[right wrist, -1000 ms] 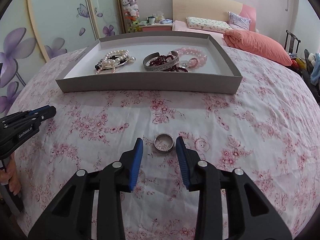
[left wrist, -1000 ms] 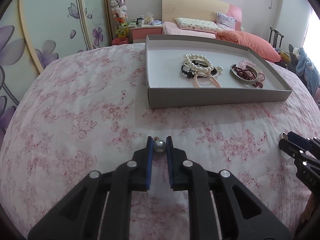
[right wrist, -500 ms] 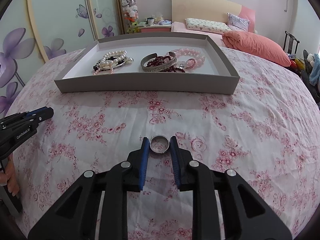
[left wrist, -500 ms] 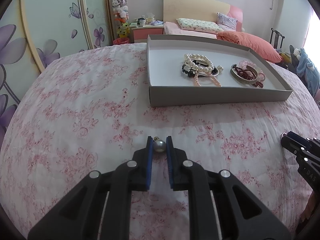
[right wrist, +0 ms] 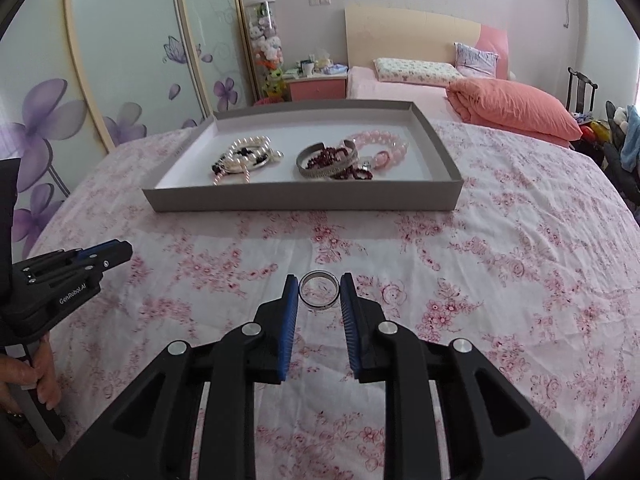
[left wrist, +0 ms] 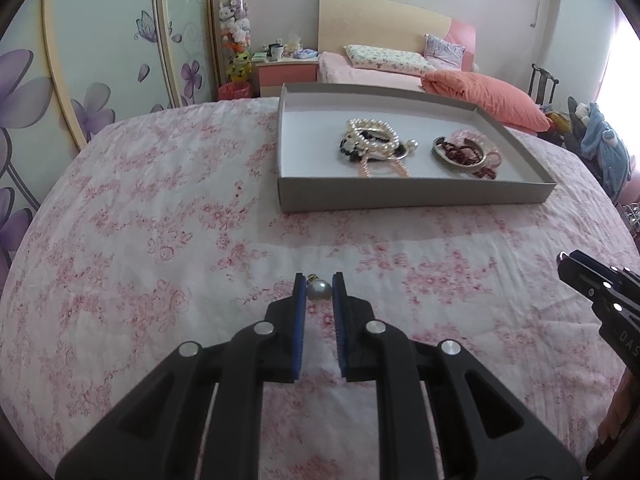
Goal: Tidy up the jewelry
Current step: 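Carry the earring and silver ring into the gray tray and open both grippers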
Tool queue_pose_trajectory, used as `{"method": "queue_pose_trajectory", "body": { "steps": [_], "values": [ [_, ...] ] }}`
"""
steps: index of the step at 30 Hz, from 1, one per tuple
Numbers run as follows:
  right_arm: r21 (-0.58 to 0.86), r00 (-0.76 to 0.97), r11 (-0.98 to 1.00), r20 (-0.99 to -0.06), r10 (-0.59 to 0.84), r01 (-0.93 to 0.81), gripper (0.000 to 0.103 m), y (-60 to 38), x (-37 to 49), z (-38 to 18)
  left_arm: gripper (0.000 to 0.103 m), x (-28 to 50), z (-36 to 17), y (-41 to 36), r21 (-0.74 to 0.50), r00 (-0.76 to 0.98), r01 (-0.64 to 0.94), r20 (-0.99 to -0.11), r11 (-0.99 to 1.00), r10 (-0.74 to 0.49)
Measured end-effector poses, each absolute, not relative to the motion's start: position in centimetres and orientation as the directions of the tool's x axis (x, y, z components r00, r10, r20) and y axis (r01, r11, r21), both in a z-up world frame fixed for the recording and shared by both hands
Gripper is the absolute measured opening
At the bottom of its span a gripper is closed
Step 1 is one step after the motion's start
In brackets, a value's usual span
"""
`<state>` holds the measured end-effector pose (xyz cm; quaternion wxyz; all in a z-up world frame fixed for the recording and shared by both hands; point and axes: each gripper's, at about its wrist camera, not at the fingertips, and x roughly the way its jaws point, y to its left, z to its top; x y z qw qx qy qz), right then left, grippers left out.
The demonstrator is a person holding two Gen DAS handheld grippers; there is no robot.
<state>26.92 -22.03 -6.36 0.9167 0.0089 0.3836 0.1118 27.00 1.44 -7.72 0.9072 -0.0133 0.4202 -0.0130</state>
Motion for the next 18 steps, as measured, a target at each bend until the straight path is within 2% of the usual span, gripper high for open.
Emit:
{"method": "queue_pose_trajectory", "body": {
  "steps": [11, 18],
  "values": [
    [0.117, 0.705, 0.974, -0.673, 0.222, -0.194, 0.023, -22.5, 25.9, -5.2, 0.014, 24.8, -5.7, 0.9, -0.058, 0.678, 0.031, -0.732, 0.998, -0.063],
    [0.133, 0.776, 0.975, -0.591, 0.223, -0.179, 0.023, -23.4, 24.7, -2.5, 0.014, 22.5, -3.3, 0.2, -0.093, 0.741, 0.039, -0.665, 0.995, -0.092]
  ]
}}
